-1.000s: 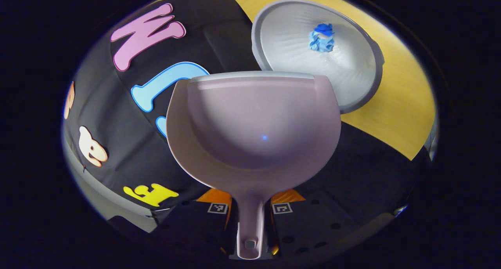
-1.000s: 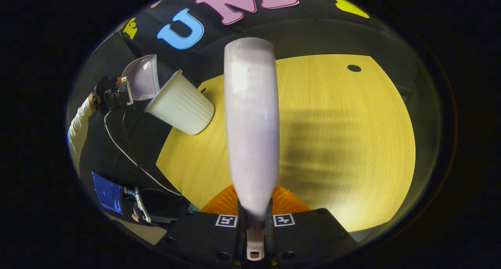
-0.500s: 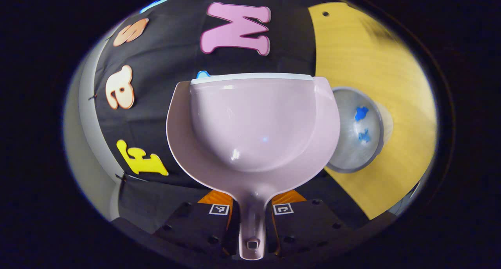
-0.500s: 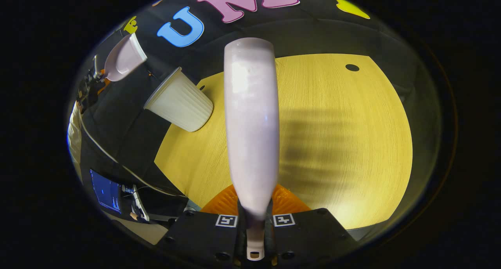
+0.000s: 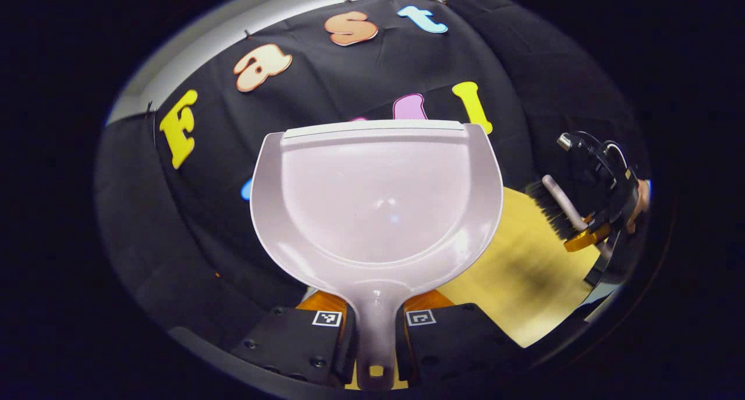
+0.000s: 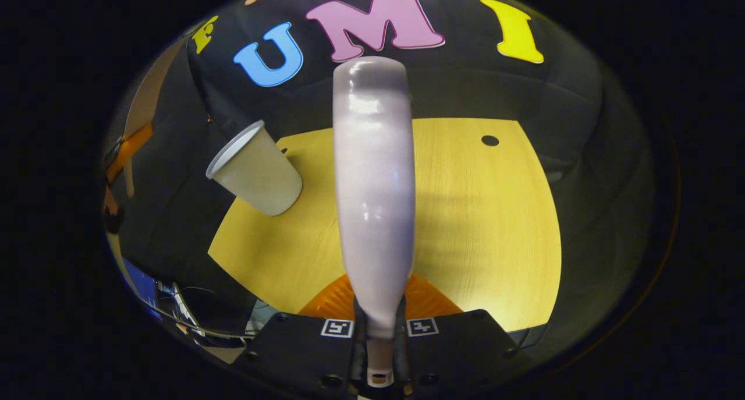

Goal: Pick up the small broom and dustpan from the desktop, sweep the trash into the dustpan with the broom, and then empty the trash into the garbage bin.

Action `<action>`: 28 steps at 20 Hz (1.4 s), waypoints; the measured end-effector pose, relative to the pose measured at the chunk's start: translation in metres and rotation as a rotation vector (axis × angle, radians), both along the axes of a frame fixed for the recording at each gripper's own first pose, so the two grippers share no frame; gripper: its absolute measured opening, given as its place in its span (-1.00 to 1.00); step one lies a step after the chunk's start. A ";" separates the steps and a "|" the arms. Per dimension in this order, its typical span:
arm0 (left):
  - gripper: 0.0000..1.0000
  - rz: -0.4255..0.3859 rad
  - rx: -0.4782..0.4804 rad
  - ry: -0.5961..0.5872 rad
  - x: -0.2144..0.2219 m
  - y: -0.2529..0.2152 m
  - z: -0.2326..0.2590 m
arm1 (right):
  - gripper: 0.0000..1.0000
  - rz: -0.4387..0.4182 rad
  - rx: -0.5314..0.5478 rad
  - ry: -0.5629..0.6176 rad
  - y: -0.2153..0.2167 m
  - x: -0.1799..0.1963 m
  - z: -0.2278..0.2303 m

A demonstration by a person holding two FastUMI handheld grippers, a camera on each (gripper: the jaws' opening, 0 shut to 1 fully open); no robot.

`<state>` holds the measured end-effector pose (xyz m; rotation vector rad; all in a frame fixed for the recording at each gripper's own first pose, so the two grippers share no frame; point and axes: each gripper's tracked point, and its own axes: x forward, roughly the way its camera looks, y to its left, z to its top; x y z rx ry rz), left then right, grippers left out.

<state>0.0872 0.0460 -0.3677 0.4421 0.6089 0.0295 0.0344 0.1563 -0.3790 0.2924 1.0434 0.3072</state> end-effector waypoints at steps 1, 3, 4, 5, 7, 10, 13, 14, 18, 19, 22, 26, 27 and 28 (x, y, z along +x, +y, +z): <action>-0.53 0.033 -0.096 0.042 -0.010 -0.011 -0.022 | -0.64 -0.018 0.002 -0.009 0.003 0.003 0.009; -0.52 0.089 -0.196 0.146 -0.028 -0.025 -0.066 | -0.64 -0.025 0.015 0.011 0.013 0.003 0.017; -0.51 0.082 -0.204 0.196 -0.037 -0.036 -0.088 | -0.64 -0.023 0.000 0.030 0.016 0.006 0.011; -0.52 0.069 -0.211 0.247 -0.045 -0.047 -0.102 | -0.64 -0.016 -0.038 0.058 0.015 0.006 0.001; -0.51 0.077 -0.278 0.368 -0.054 -0.069 -0.126 | -0.63 -0.001 -0.090 0.123 0.018 0.003 -0.021; -0.51 0.136 -0.397 0.572 -0.066 -0.092 -0.147 | -0.63 -0.006 -0.098 0.239 0.035 0.001 -0.055; -0.50 0.248 -0.406 0.744 -0.073 -0.093 -0.136 | -0.63 -0.033 -0.119 0.436 0.050 -0.018 -0.108; -0.47 0.290 -0.383 0.796 -0.073 -0.090 -0.131 | -0.63 -0.021 -0.148 0.487 0.053 -0.022 -0.123; -0.47 0.386 -0.335 0.937 -0.064 -0.088 -0.102 | -0.62 0.018 -0.207 0.594 0.067 -0.023 -0.154; -0.50 0.402 -0.348 0.955 -0.061 -0.094 -0.102 | -0.63 0.018 -0.216 0.622 0.070 -0.025 -0.159; -0.47 0.428 -0.378 0.996 -0.060 -0.101 -0.086 | -0.62 0.023 -0.268 0.664 0.068 -0.029 -0.183; -0.50 0.428 -0.364 1.009 -0.055 -0.094 -0.073 | -0.63 0.040 -0.322 0.710 0.057 -0.038 -0.200; -0.47 0.435 -0.362 1.015 -0.052 -0.097 -0.077 | -0.63 0.042 -0.325 0.720 0.056 -0.042 -0.203; -0.47 0.441 -0.357 1.026 -0.051 -0.096 -0.079 | -0.63 0.049 -0.332 0.732 0.056 -0.045 -0.205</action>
